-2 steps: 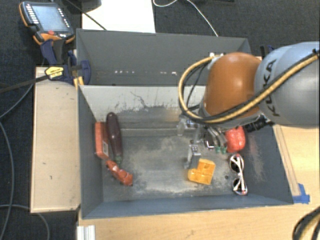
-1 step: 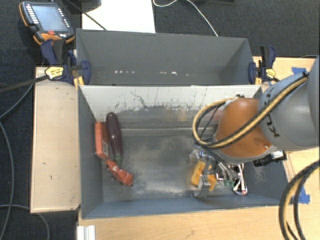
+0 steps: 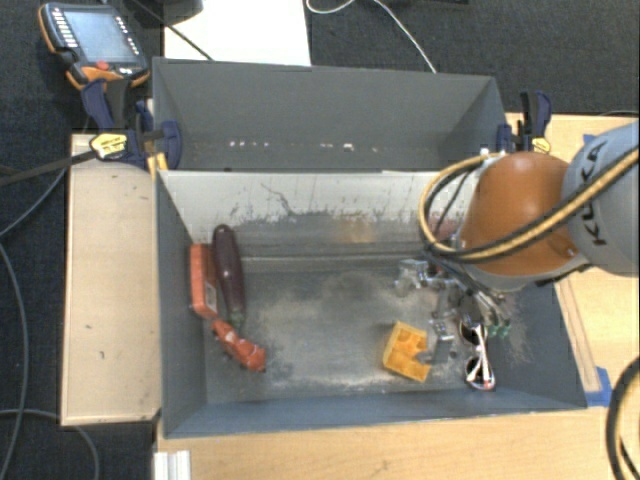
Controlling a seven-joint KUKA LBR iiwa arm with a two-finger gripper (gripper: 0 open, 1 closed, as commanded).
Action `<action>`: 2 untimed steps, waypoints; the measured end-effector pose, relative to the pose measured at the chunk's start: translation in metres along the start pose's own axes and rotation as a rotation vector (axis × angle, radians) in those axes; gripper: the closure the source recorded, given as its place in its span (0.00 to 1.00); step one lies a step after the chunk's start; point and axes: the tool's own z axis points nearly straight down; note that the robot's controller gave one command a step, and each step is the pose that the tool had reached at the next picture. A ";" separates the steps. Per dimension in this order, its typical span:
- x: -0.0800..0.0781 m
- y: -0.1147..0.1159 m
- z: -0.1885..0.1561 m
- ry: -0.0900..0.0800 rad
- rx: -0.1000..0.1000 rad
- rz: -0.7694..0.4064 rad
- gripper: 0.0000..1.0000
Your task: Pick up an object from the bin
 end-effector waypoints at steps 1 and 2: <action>0.033 0.010 0.029 0.016 0.001 0.327 0.00; 0.033 -0.002 0.058 -0.006 0.000 0.061 0.00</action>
Offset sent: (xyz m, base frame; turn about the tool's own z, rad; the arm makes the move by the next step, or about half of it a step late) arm -0.0339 -0.0057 -0.0589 0.0593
